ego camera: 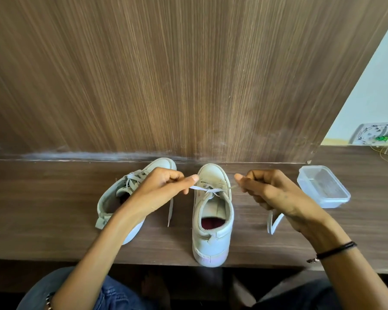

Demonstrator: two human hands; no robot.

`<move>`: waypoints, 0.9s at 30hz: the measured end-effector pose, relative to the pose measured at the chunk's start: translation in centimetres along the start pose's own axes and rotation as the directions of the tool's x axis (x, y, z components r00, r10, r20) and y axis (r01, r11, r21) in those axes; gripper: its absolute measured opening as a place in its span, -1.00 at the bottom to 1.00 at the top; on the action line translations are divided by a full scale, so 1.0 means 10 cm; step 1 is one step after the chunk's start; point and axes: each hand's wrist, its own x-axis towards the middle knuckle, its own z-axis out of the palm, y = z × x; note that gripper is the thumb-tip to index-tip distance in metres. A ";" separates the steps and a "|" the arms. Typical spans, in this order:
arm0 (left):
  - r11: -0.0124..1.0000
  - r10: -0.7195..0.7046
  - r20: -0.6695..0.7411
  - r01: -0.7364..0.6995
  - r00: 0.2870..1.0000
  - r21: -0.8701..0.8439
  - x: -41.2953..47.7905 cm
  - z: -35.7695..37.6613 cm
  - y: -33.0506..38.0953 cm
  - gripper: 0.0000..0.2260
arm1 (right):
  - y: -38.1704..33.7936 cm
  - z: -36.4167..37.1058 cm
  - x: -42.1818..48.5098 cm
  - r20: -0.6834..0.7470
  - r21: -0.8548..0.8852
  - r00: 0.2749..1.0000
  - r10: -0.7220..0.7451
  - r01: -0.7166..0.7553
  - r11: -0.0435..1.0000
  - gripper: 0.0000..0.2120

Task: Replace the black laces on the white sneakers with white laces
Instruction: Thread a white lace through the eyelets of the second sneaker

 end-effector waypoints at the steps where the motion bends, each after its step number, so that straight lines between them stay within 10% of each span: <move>1: 1.000 -0.005 0.027 0.006 1.000 -0.012 0.00 0.01 0.02 -0.53 | -0.01 0.01 0.00 -0.006 0.007 1.000 -0.007 0.007 1.000 -0.63; 21: 0.993 0.113 0.126 -0.110 0.986 -0.031 -0.08 0.11 0.03 -0.60 | 0.01 0.04 0.00 0.069 -0.128 0.997 -0.021 0.030 0.991 -0.68; 27: 0.926 0.132 0.059 -0.144 0.990 0.349 -0.01 0.34 0.13 -0.63 | 0.15 0.25 0.12 0.015 -0.504 0.981 -0.193 0.174 0.846 -0.71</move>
